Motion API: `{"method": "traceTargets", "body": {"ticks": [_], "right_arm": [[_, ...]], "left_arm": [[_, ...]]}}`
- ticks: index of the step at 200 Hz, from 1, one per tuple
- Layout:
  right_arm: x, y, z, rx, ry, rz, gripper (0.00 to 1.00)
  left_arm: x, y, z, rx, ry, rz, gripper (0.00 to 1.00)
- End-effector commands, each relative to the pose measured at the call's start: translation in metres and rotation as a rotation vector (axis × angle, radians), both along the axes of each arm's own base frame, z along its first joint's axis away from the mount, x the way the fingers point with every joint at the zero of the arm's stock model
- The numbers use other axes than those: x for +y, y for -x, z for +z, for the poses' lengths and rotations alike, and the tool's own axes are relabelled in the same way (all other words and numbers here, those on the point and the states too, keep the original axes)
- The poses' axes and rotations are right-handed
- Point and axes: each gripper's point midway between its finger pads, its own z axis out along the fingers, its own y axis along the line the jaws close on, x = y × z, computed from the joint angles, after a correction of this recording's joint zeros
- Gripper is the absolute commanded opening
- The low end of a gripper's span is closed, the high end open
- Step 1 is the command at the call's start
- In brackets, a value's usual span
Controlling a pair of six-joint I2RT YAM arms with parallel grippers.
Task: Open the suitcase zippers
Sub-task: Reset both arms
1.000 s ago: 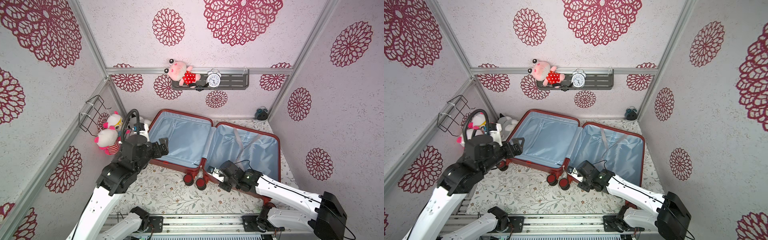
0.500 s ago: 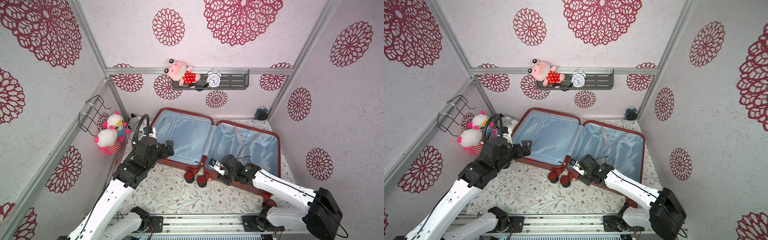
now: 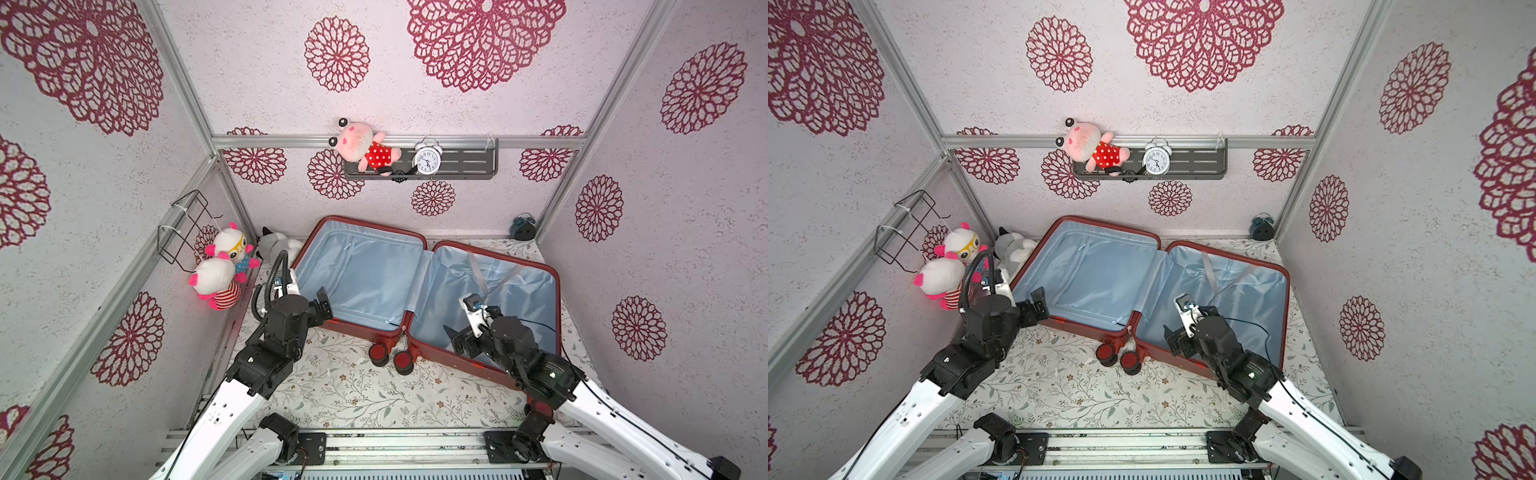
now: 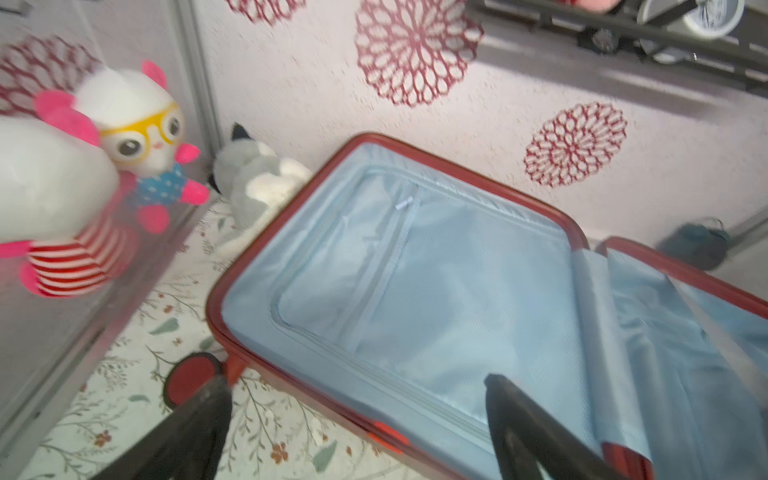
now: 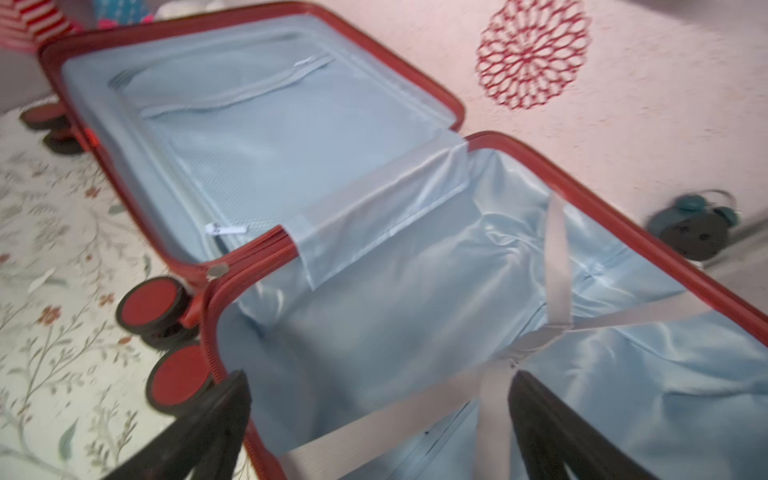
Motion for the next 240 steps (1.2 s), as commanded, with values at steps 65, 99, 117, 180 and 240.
{"method": "traceTargets", "body": {"ticks": [65, 99, 117, 180, 240], "right_arm": [[-0.102, -0.046, -0.027, -0.154, -0.129, -0.452, 0.99], [-0.119, -0.050, -0.042, -0.249, -0.125, -0.481, 0.99], [-0.130, -0.053, -0.049, -0.261, -0.112, -0.508, 0.99], [-0.160, -0.061, -0.082, -0.270, -0.125, -0.582, 0.99], [-0.146, -0.084, -0.083, -0.311, -0.118, -0.504, 0.99]], "left_arm": [[0.049, -0.009, -0.037, -0.116, -0.204, 0.146, 0.98], [0.066, -0.026, -0.087, -0.063, -0.175, 0.143, 0.98], [0.075, -0.029, -0.100, -0.063, -0.200, 0.154, 0.98], [0.077, -0.056, -0.112, -0.168, -0.220, 0.059, 0.98], [0.098, -0.084, -0.128, -0.178, -0.166, 0.050, 0.98]]}}
